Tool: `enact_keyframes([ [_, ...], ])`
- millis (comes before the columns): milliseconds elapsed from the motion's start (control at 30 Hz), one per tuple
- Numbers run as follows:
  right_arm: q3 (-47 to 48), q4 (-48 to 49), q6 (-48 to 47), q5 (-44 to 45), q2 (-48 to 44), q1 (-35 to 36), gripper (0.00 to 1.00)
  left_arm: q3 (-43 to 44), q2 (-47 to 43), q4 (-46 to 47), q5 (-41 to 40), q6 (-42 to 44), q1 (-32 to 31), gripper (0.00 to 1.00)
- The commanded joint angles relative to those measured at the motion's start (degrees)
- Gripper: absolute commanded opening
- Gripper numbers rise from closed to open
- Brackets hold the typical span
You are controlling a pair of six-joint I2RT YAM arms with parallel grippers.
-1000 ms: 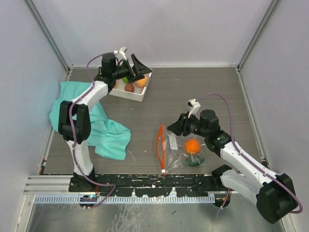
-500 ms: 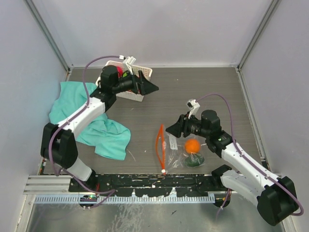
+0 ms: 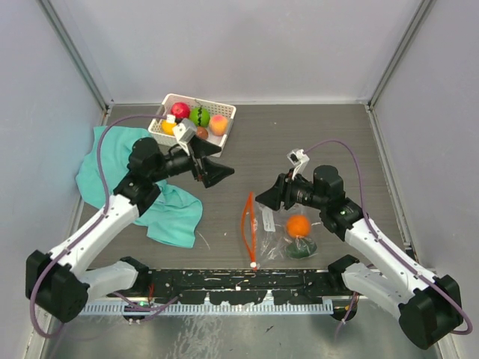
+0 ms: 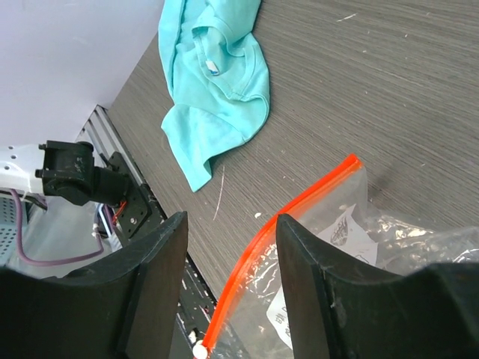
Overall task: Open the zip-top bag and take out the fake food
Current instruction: Pick up the fake fruit from the zipper food storage bag.
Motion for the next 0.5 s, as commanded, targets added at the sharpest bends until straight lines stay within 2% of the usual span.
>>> enact_keyframes([
  [0,5.6,-1.9,-1.2,1.5,-0.2,1.8,0.56,-2.2,-6.6,-0.8,-0.4,5.5,-1.0,0.98],
  [267,13.7,-11.5,-5.1,12.1,4.2,10.4,0.56,-10.9,-18.4,-6.2,-3.2,8.2,-3.4,0.98],
  [467,20.7,-19.2,-7.4,22.3,9.8,17.4,0.56,-16.9,-25.6,-8.7,-6.6,4.2,-3.5,0.98],
])
